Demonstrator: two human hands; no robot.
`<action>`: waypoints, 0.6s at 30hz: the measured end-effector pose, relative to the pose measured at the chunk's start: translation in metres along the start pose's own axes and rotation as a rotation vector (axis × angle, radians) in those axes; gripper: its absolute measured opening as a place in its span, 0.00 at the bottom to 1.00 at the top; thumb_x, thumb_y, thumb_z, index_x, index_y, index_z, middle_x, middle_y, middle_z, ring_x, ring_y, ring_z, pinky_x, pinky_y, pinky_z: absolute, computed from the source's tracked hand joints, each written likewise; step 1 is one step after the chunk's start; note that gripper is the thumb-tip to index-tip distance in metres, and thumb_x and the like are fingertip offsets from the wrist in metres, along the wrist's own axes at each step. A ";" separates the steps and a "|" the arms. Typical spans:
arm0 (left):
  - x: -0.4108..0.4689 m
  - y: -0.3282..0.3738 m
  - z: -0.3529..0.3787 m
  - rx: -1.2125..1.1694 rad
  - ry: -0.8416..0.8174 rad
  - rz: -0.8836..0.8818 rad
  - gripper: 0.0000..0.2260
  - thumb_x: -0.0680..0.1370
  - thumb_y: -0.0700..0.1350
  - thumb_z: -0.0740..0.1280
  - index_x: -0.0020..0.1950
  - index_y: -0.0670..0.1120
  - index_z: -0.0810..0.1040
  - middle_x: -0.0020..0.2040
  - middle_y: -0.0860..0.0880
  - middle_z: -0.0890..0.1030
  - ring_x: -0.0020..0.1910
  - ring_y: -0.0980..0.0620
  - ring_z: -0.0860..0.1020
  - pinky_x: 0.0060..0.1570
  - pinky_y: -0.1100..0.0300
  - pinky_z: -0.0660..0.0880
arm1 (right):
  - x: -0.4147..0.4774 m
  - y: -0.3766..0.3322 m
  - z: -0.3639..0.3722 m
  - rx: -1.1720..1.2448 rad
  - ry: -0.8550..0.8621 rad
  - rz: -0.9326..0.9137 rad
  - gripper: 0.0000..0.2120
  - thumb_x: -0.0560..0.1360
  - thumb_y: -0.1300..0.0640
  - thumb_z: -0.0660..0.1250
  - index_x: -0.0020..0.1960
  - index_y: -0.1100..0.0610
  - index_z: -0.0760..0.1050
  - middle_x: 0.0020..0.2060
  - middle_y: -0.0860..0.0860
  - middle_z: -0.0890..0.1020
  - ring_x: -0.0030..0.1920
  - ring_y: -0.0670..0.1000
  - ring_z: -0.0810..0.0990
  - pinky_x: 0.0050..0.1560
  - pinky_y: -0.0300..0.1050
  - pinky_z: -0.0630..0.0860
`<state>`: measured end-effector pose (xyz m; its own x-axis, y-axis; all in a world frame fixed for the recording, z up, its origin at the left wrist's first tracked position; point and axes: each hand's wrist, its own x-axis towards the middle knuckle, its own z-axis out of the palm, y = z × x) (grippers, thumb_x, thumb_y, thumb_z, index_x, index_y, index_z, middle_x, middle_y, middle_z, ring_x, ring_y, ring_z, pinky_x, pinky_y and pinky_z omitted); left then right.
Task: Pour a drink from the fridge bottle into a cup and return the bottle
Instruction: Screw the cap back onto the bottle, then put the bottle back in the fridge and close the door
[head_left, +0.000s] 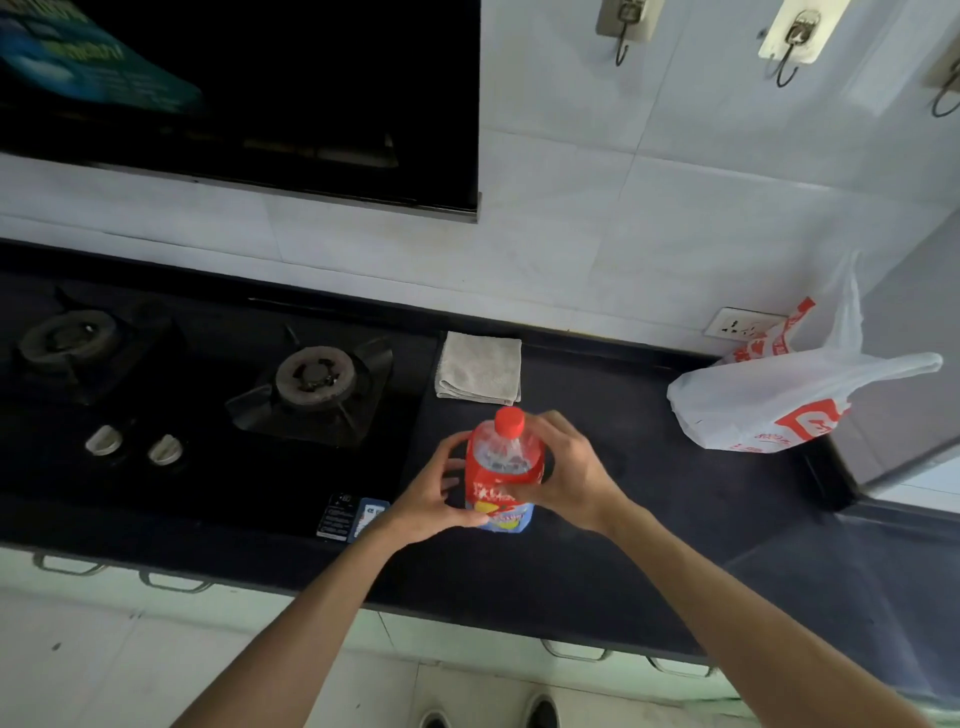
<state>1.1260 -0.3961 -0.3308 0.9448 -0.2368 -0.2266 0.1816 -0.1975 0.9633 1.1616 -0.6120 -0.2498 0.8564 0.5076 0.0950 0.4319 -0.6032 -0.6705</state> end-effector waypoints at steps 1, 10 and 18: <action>-0.003 0.001 -0.008 -0.035 0.007 -0.091 0.43 0.63 0.49 0.81 0.69 0.70 0.61 0.67 0.50 0.74 0.67 0.51 0.74 0.69 0.49 0.71 | 0.005 -0.008 -0.009 0.045 0.035 -0.023 0.36 0.63 0.52 0.82 0.68 0.50 0.71 0.55 0.47 0.73 0.55 0.47 0.77 0.55 0.46 0.80; -0.033 0.088 -0.051 -1.013 0.091 -0.171 0.25 0.74 0.50 0.63 0.68 0.40 0.74 0.66 0.33 0.77 0.66 0.31 0.74 0.69 0.35 0.66 | 0.063 -0.096 -0.086 0.316 0.078 -0.207 0.35 0.66 0.58 0.80 0.70 0.54 0.70 0.61 0.48 0.78 0.60 0.46 0.78 0.57 0.44 0.80; -0.071 0.148 -0.071 -1.098 0.196 -0.013 0.33 0.74 0.58 0.63 0.72 0.37 0.69 0.66 0.30 0.75 0.66 0.30 0.74 0.68 0.33 0.66 | 0.087 -0.146 -0.121 0.452 0.013 -0.399 0.33 0.64 0.56 0.79 0.67 0.52 0.74 0.58 0.47 0.80 0.59 0.48 0.79 0.55 0.46 0.81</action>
<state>1.1054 -0.3411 -0.1618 0.9500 -0.0672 -0.3050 0.2430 0.7726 0.5866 1.2074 -0.5538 -0.0544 0.6574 0.6315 0.4112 0.5602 -0.0446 -0.8271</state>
